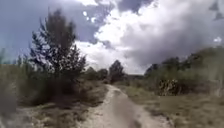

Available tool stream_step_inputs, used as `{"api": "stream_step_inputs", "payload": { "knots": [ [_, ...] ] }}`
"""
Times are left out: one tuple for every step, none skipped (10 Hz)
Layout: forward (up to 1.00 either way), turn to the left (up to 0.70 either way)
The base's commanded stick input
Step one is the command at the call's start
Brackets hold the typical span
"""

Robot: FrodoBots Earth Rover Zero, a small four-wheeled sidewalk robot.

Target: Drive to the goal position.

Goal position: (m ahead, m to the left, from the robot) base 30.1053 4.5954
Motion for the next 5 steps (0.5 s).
{"api": "stream_step_inputs", "payload": {
  "knots": [
    [0.85,0.0],
    [0.85,0.0],
    [0.85,0.0],
    [0.85,0.0],
    [0.85,0.0]
  ]
}}
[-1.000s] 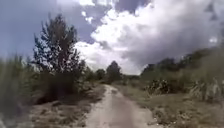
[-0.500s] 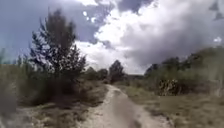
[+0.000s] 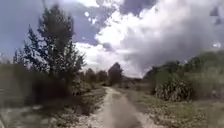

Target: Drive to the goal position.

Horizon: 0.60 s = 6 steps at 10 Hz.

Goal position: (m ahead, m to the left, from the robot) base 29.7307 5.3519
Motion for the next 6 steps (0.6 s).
{"api": "stream_step_inputs", "payload": {
  "knots": [
    [0.85,0.0],
    [0.85,0.0],
    [0.85,0.0],
    [0.85,0.0],
    [0.85,0.0],
    [0.85,0.0]
  ]
}}
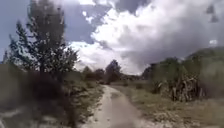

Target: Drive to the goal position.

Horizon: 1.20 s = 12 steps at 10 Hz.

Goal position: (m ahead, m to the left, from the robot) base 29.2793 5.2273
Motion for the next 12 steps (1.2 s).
{"api": "stream_step_inputs", "payload": {
  "knots": [
    [0.85,0.04],
    [0.85,0.34],
    [0.85,0.31],
    [0.85,0.18],
    [0.85,0.0],
    [0.85,0.09],
    [0.85,0.24],
    [0.85,0.24],
    [0.85,0.0],
    [0.85,0.0],
    [0.85,0.0],
    [0.85,0.0]
  ]
}}
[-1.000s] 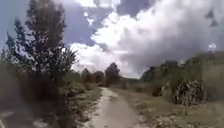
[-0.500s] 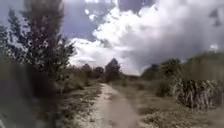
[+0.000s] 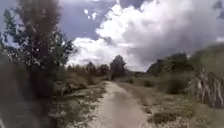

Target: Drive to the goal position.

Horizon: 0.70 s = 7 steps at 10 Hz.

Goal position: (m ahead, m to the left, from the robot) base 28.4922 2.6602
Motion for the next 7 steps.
{"api": "stream_step_inputs", "payload": {
  "knots": [
    [0.85,0.0],
    [0.85,0.0],
    [0.85,0.0],
    [0.85,0.0],
    [0.85,0.14],
    [0.85,0.29],
    [0.85,0.11]
  ]
}}
